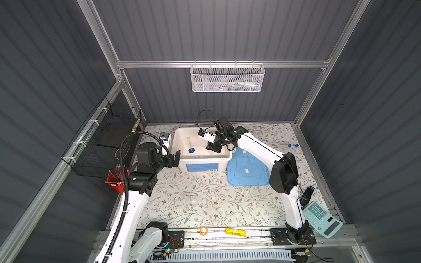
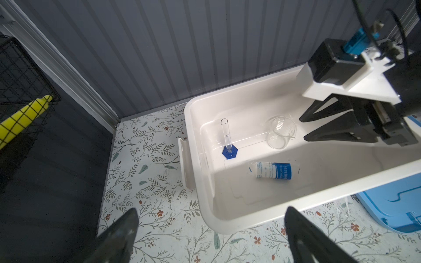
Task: Organize the chemistry lab equipment
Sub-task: 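Raise the right gripper out of the bin while the left swings toward the measuring cup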
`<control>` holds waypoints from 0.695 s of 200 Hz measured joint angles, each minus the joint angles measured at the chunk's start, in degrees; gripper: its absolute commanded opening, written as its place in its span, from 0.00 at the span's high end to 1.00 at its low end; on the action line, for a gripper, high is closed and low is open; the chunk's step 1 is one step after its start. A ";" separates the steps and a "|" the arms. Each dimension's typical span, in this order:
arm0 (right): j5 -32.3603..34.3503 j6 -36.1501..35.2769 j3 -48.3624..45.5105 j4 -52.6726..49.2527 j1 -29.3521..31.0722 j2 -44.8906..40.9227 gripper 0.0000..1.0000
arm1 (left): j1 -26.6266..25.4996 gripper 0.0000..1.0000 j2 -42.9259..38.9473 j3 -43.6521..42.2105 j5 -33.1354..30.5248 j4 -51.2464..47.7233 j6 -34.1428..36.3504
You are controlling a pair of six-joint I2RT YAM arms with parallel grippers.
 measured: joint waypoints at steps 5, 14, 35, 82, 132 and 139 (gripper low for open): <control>0.00 0.00 -0.04 -0.02 -0.07 -0.35 0.63 | 0.00 0.00 -0.15 0.00 0.02 -0.04 0.00; 0.00 0.02 -0.22 -0.02 -0.24 -1.11 0.63 | 0.00 0.00 -0.39 0.00 0.04 -0.48 0.04; 0.28 0.48 -0.66 -0.13 -0.50 -3.30 0.62 | 0.00 0.00 -1.36 0.00 0.22 -2.45 0.17; 2.25 6.95 -8.07 2.14 -0.68 -13.99 0.60 | 0.00 0.00 -5.75 0.55 6.14 -9.25 0.22; 3.28 17.40 -20.24 6.56 -0.68 -29.31 0.58 | -2.47 0.00 -5.62 1.51 17.79 -20.13 6.23; 3.26 18.93 -21.77 6.95 -0.68 -31.12 0.57 | -3.10 0.00 -5.14 1.75 18.58 -21.81 7.41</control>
